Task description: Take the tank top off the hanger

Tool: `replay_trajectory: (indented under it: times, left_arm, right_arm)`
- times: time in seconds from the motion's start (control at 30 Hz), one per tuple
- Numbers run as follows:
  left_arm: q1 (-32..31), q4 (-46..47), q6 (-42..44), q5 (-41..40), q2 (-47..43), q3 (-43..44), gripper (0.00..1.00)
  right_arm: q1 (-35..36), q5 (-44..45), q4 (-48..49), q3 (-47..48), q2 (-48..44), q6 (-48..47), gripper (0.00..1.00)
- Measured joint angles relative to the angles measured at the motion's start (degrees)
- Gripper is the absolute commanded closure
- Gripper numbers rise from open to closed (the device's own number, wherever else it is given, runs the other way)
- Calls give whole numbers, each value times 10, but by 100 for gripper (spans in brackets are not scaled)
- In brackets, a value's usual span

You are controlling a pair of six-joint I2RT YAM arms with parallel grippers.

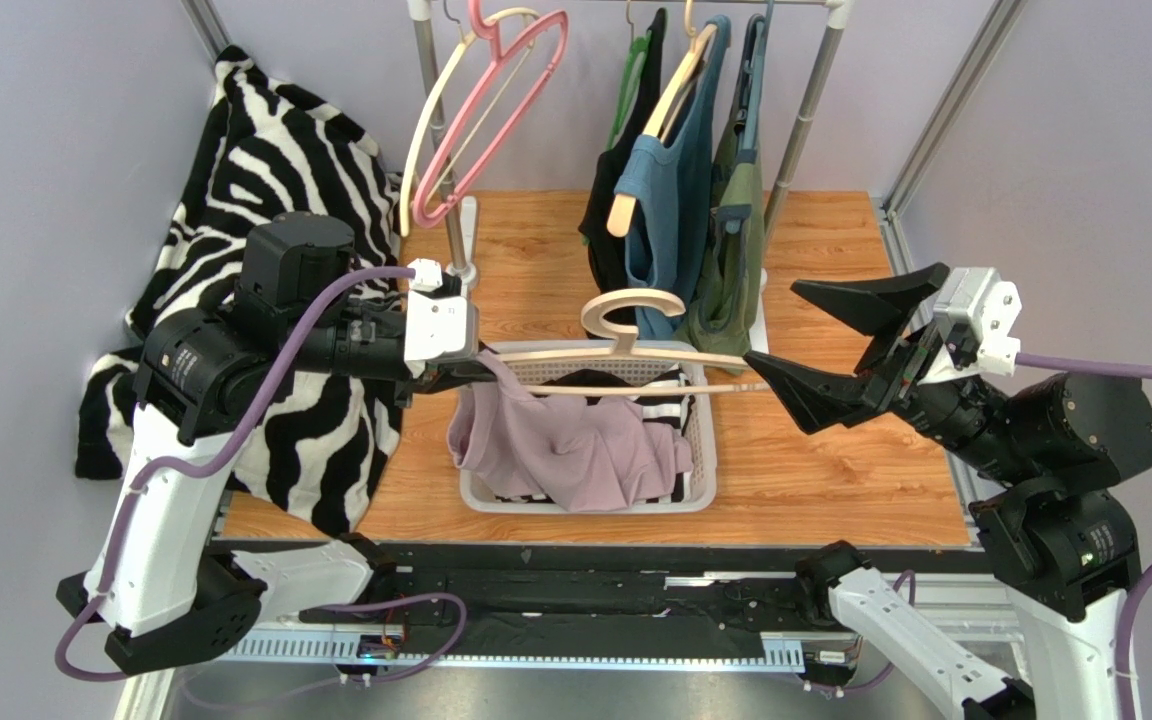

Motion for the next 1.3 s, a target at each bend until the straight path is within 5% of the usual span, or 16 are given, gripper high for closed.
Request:
replay_trajectory:
  times: [0.27, 0.53, 0.7, 0.8, 0.87, 0.9, 1.1, 1.13, 1.17, 1.3]
  left_arm:
    - [0, -15, 12, 14, -3, -5, 100]
    - [0, -15, 12, 21, -3, -4, 100]
    - [0, -17, 12, 27, -2, 7, 100]
    - [0, -17, 11, 29, -2, 15, 100]
    - [0, -19, 10, 25, -1, 19, 100]
    - [0, -19, 9, 20, 0, 20, 100]
    - [1, 0, 1, 0, 8, 23, 46]
    - [0, 14, -6, -6, 9, 24, 14]
    - [0, 24, -8, -10, 10, 24, 5]
    - [-1, 70, -32, -42, 20, 30, 3]
  right_arm:
    - [0, -131, -2, -15, 16, -5, 28]
    - [4, -174, -17, -40, 28, -8, 32]
    - [17, -176, -30, -40, 46, -14, 49]
    - [22, -176, -31, -40, 59, -12, 70]
    - [25, -175, -31, -40, 67, -15, 99]
    - [28, -178, -31, -40, 69, -17, 100]
    - [39, -172, -42, -39, 55, -16, 100]
    - [40, -164, -43, -41, 50, -15, 100]
    - [40, -155, -42, -43, 46, -15, 100]
    - [39, -97, -43, -56, 22, -15, 100]
